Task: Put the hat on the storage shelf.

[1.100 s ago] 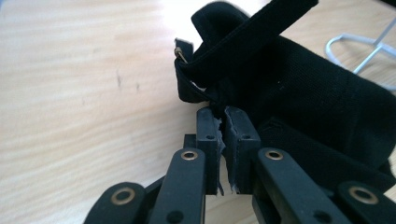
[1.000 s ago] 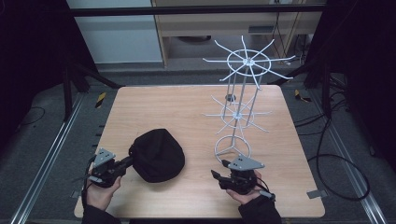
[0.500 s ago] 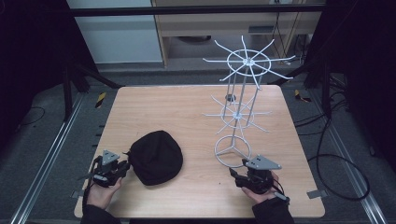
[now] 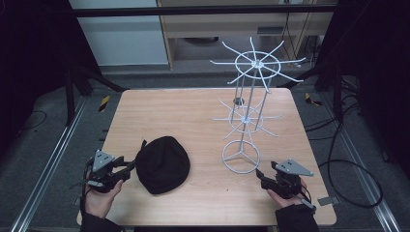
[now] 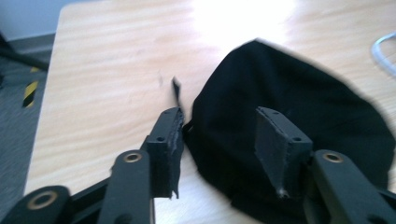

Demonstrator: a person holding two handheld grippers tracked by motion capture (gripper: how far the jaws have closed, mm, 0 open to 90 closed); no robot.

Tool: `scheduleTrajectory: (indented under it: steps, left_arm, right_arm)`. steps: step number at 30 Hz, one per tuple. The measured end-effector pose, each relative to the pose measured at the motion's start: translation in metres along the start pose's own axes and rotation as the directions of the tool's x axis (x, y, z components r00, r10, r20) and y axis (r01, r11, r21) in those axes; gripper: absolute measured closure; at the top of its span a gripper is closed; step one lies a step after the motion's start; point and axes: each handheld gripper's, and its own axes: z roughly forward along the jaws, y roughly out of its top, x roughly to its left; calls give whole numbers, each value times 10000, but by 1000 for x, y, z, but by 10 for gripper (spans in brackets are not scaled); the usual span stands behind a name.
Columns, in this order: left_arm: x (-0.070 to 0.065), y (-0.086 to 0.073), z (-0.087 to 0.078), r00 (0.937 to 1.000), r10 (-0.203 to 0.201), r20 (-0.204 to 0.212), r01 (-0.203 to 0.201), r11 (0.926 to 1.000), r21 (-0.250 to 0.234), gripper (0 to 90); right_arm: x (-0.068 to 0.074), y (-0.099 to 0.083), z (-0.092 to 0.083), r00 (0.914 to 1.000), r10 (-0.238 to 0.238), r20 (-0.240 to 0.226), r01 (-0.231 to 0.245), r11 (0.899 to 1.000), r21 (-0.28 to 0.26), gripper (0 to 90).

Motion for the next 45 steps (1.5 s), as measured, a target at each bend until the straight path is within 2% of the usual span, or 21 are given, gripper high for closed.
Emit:
scheduleTrajectory:
  steps: [5, 8, 13, 18, 20, 24, 27, 29, 36, 39, 41, 43, 44, 45]
  left_arm:
    - [-15, 14, 0, 9992, 281, 280, -276, 9994, -196, 473]
    - [-24, 22, 5, 9984, 384, 423, -377, 9991, -181, 463]
    - [-38, 32, 25, 9974, 493, 517, -504, 9985, 202, 460]
    - [-46, 33, 48, 9976, 594, 353, -621, 9947, 819, 455]
    - [-48, 32, 56, 9963, 837, 200, -854, 9897, 1150, 452]
    - [-47, 24, 69, 9973, 717, 169, -735, 9824, 1716, 441]
    - [-46, 18, 79, 9968, 788, 133, -798, 9753, 2060, 426]
    - [-47, 16, 85, 9953, 958, 172, -972, 9674, 2338, 398]
    - [-54, 13, 102, 9908, 1355, 44, -1311, 9487, 2878, 355]
    - [-54, 10, 108, 9894, 1452, -61, -1360, 9399, 3132, 355]
    - [-53, 6, 111, 9910, 1338, -61, -1249, 9398, 3179, 370]
    - [-51, 1, 116, 9913, 1316, -58, -1215, 9301, 3466, 382]
    - [-50, 1, 117, 9918, 1276, -21, -1187, 9285, 3518, 388]
    - [-49, 0, 117, 9936, 1129, -1, -1057, 9309, 3497, 391]
  right_arm:
    - [-10, -3, -2, 9996, 211, 201, -213, 9997, 74, 348]
    - [-14, -5, -2, 9988, 358, 320, -364, 9992, 180, 344]
    - [-18, -6, -1, 9984, 264, 500, -277, 9993, 260, 339]
    - [-20, -6, 1, 9985, 174, 518, -193, 9991, 378, 333]
    - [-20, -6, 1, 9984, 122, 553, -144, 9991, 405, 330]
    - [-20, -6, 2, 9983, 159, 555, -187, 9985, 508, 323]
    - [-21, -7, 5, 9986, 156, 507, -188, 9978, 632, 318]
    - [-20, -7, 7, 9986, 87, 525, -124, 9973, 720, 312]
    - [-20, -8, 8, 9990, -5, 442, -32, 9966, 818, 301]
    - [-19, -8, 8, 9991, 113, 400, -148, 9958, 905, 295]
    - [-19, -8, 9, 9991, 73, 419, -111, 9957, 922, 293]
    - [-19, -8, 9, 9993, 48, 373, -84, 9952, 972, 292]
    - [-19, -8, 10, 9993, 41, 382, -77, 9954, 952, 291]
    - [-19, -8, 10, 9993, 52, 380, -88, 9954, 954, 290]
